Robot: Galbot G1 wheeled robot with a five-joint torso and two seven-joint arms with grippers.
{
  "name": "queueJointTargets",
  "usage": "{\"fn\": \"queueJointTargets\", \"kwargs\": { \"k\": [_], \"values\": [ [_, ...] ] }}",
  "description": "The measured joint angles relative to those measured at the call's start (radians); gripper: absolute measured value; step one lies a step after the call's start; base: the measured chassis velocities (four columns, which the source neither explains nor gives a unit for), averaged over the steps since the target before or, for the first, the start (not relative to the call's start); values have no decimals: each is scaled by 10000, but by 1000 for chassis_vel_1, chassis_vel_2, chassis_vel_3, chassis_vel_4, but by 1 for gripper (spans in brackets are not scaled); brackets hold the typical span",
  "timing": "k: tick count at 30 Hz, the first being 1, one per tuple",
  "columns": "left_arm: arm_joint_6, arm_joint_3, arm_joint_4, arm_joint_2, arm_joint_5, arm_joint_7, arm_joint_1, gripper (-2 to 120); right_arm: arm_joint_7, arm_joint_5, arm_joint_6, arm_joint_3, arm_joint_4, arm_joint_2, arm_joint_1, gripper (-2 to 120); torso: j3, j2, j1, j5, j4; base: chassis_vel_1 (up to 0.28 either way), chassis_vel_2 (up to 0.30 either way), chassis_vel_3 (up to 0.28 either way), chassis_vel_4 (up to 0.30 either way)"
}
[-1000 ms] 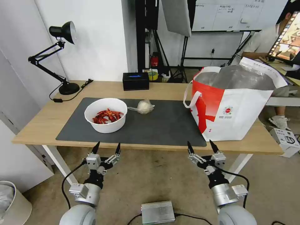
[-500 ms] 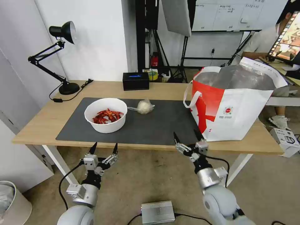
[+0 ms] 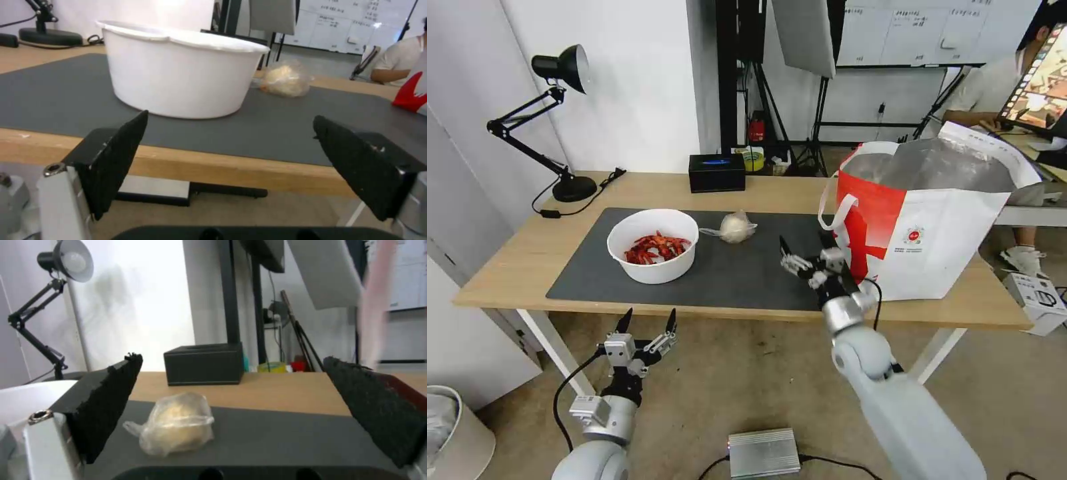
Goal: Pick up the trash from the table and place it into the takeout bag.
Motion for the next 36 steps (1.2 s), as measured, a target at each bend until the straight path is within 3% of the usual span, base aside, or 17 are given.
{"fn": "queueJointTargets", "kwargs": {
  "k": [18, 36],
  "values": [
    [-64, -320, -262, 5, -64, 12, 277, 100, 430, 457, -501, -1545, -3084, 1220, 3497, 100, -1, 1, 0, -1, 0, 0, 0, 0, 0],
    [-79, -258, -251, -74, 41, 69, 399, 100, 728, 1683, -1736, -2674, -5202, 1926, 5275, 100, -1, 1, -1, 0, -1, 0, 0, 0, 0]
  ]
}}
